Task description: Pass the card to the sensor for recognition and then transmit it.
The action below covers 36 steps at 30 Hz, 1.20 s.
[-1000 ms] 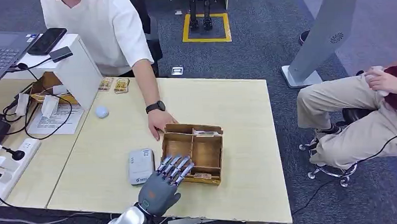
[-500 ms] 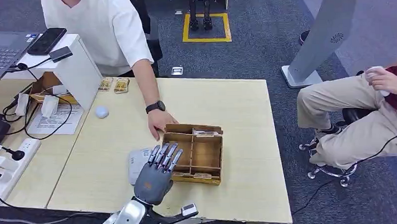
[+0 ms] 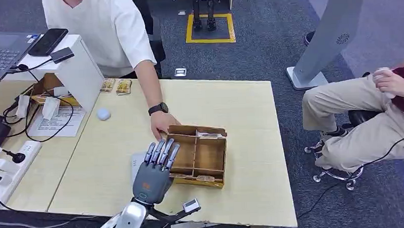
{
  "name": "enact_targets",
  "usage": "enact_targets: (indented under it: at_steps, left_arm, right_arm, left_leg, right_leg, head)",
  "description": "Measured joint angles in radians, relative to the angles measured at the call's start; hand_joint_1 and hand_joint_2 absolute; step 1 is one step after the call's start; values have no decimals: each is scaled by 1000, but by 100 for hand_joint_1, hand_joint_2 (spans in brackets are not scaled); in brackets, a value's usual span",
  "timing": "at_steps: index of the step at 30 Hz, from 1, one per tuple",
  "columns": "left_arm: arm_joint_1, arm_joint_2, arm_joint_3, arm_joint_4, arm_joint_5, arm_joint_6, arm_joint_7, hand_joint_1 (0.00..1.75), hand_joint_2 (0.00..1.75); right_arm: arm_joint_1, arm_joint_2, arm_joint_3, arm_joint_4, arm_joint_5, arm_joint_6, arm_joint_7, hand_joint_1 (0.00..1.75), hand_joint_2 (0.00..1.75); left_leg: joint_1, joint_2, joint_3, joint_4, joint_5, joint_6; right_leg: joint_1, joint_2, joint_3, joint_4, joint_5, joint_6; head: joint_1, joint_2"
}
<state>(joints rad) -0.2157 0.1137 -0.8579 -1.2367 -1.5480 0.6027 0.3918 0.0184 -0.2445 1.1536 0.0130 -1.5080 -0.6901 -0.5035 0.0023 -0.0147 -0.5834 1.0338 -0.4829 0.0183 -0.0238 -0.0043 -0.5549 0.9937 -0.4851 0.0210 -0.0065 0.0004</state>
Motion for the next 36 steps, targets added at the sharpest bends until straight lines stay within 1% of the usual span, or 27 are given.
enact_targets:
  at_steps: [3, 8, 12, 15, 18, 32, 36]
  left_arm:
    - [-1, 4, -8, 0, 0, 6, -2, 0, 175]
    - [0, 4, -10, 0, 0, 6, -44, 0, 175]
    - [8, 3, -10, 0, 2, 6, -111, 0, 175]
    - [18, 3, -10, 0, 6, 0, -174, 0, 175]
    - [28, 2, -10, 0, 13, -5, -212, 0, 175]
    - [47, -4, -10, 0, 8, -18, -263, 0, 175]
    - [53, -12, -10, 1, 3, -26, -262, 0, 175]
  right_arm:
    - [0, 0, 0, 0, 0, 0, 0, 0, 175]
    - [0, 0, 0, 0, -1, 0, 0, 0, 175]
    - [0, 0, 0, 0, -3, 0, -1, 0, 175]
    - [0, 0, 0, 0, -3, 0, -1, 0, 175]
    - [-1, 0, 0, 0, -3, 0, -1, 0, 175]
    - [-1, 0, 6, 0, -4, 0, 1, 0, 175]
    - [-1, 0, 7, 0, -3, 0, 3, 0, 175]
  left_leg:
    - [0, 0, 0, 0, 0, 0]
    - [0, 0, 0, 0, 0, 0]
    - [0, 0, 0, 0, 0, 0]
    - [0, 0, 0, 0, 0, 0]
    - [0, 0, 0, 0, 0, 0]
    - [0, 0, 0, 0, 0, 0]
    - [0, 0, 0, 0, 0, 0]
  right_leg:
    - [0, 0, 0, 0, 0, 0]
    - [0, 0, 0, 0, 0, 0]
    - [0, 0, 0, 0, 0, 0]
    - [0, 0, 0, 0, 0, 0]
    - [0, 0, 0, 0, 0, 0]
    - [0, 0, 0, 0, 0, 0]
    - [0, 0, 0, 0, 0, 0]
  head:
    - [0, 0]
    - [0, 0]
    - [0, 0]
    - [0, 0]
    - [0, 0]
    - [0, 0]
    - [0, 0]
